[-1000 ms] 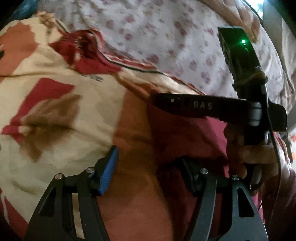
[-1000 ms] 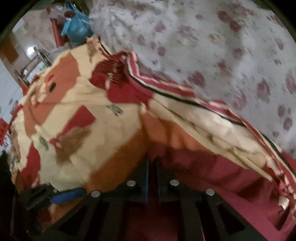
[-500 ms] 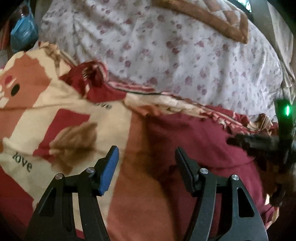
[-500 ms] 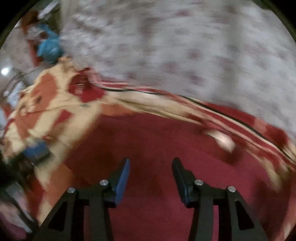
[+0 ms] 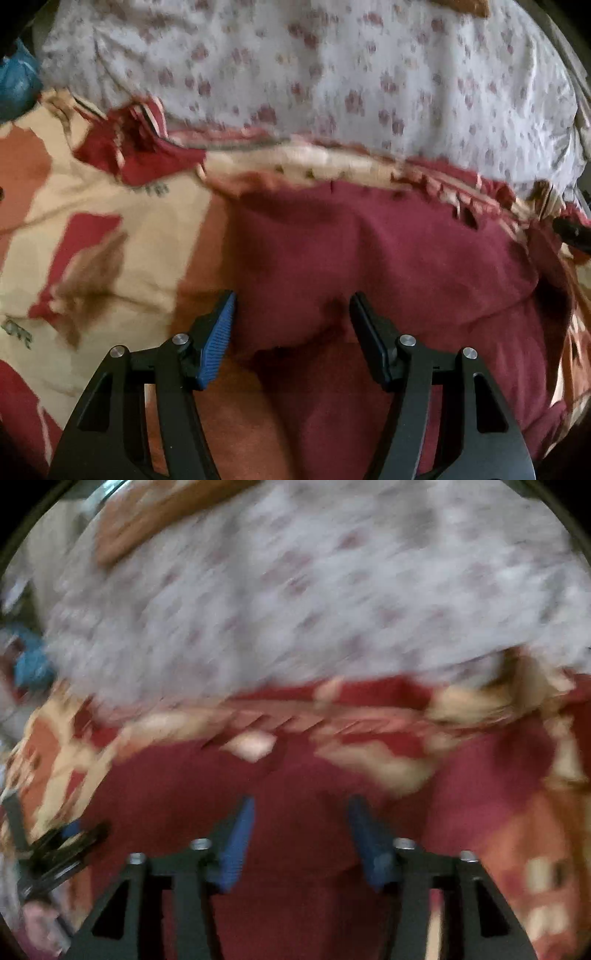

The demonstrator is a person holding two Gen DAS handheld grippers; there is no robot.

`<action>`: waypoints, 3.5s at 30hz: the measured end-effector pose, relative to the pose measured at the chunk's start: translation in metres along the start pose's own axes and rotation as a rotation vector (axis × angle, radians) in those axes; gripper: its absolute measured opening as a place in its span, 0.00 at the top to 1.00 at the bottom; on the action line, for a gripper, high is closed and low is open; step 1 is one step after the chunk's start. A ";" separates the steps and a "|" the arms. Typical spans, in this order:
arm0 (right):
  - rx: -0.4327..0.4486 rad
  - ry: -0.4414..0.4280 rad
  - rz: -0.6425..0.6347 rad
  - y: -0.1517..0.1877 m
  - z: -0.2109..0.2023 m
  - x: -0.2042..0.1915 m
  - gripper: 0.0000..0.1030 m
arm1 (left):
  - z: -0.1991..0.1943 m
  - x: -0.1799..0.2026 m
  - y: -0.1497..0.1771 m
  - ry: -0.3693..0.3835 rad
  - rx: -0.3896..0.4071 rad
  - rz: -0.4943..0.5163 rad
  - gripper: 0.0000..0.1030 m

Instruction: Fold small clothes

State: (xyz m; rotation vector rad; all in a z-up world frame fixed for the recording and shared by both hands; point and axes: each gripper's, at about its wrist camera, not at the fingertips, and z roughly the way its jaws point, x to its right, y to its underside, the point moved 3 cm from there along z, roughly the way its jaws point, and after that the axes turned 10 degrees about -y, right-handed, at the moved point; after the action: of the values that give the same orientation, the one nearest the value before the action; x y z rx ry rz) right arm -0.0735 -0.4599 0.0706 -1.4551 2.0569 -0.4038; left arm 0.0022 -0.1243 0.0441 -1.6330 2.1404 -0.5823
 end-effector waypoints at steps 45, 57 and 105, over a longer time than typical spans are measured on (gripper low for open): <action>-0.053 -0.281 -0.092 0.077 -0.038 -0.020 0.56 | 0.051 0.081 -0.097 0.124 -0.067 -0.024 0.29; 0.003 -0.193 0.035 0.079 -0.061 0.048 0.56 | 0.062 0.123 -0.124 0.157 -0.106 0.024 0.93; -0.021 -0.104 0.115 0.058 -0.014 0.065 0.45 | 0.014 0.002 -0.002 0.106 -0.073 -0.045 0.85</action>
State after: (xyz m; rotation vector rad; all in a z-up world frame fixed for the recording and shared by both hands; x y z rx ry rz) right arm -0.1415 -0.5004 0.0315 -1.3339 2.0549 -0.2551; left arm 0.0108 -0.1277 0.0331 -1.7294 2.2293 -0.6244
